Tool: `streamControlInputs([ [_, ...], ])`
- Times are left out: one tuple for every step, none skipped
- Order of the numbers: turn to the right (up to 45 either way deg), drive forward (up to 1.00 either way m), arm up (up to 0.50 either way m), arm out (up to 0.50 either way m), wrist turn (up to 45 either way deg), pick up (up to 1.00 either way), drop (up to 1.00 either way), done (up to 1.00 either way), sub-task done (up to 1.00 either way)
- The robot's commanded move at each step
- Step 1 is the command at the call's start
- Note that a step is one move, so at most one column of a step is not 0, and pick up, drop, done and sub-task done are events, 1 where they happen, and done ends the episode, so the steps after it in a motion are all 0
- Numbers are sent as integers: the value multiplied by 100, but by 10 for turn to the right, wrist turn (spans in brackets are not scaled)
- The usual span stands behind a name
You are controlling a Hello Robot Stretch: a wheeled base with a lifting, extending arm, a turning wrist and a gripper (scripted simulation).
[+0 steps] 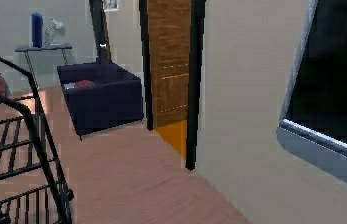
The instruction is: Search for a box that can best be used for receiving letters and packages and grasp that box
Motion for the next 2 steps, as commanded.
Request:
streamControlInputs([
  [0,100,0,0,0,0,0,0,0],
  [180,0,0,0,0,0,0,0,0],
])
